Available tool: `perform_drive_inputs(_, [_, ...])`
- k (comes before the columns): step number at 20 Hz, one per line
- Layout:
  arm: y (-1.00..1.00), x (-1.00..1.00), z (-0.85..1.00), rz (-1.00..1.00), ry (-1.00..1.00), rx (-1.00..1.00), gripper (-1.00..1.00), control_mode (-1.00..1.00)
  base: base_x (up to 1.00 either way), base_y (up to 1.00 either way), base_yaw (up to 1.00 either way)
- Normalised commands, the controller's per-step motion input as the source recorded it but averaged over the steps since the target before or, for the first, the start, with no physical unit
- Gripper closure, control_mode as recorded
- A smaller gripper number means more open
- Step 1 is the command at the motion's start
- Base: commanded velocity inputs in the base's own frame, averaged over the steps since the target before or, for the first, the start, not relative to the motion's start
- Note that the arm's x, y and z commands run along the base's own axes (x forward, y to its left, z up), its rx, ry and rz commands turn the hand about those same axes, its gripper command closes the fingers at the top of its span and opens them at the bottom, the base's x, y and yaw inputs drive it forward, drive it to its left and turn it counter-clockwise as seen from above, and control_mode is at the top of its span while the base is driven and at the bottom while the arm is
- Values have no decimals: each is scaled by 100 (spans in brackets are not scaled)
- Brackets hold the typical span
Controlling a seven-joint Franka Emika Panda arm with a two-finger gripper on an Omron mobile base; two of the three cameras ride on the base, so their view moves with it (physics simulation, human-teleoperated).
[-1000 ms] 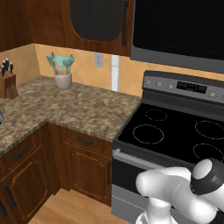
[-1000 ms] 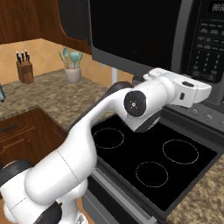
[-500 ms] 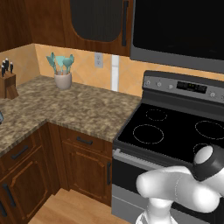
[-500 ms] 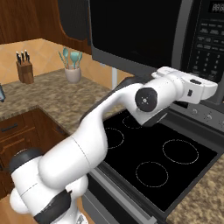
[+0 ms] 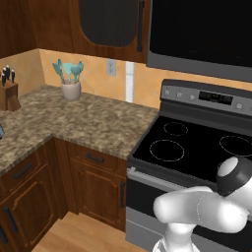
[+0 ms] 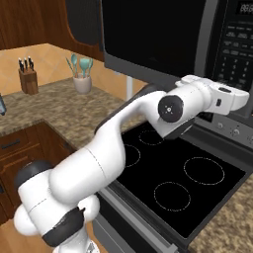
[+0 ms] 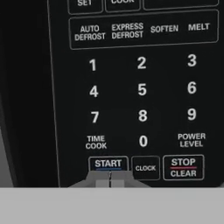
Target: Pick the tomato from the sink and place it in the bowl. Then pick the bowl and place it in the microwave. Then close the microwave door and press the start button.
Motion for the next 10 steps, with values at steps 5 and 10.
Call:
perform_drive_inputs(5, [11,-70,-1,0,-10,3,100,-100,0,0,0])
perform_drive_inputs(10, [29,-100,10,0,-27,1,100,-100,0,0,0])
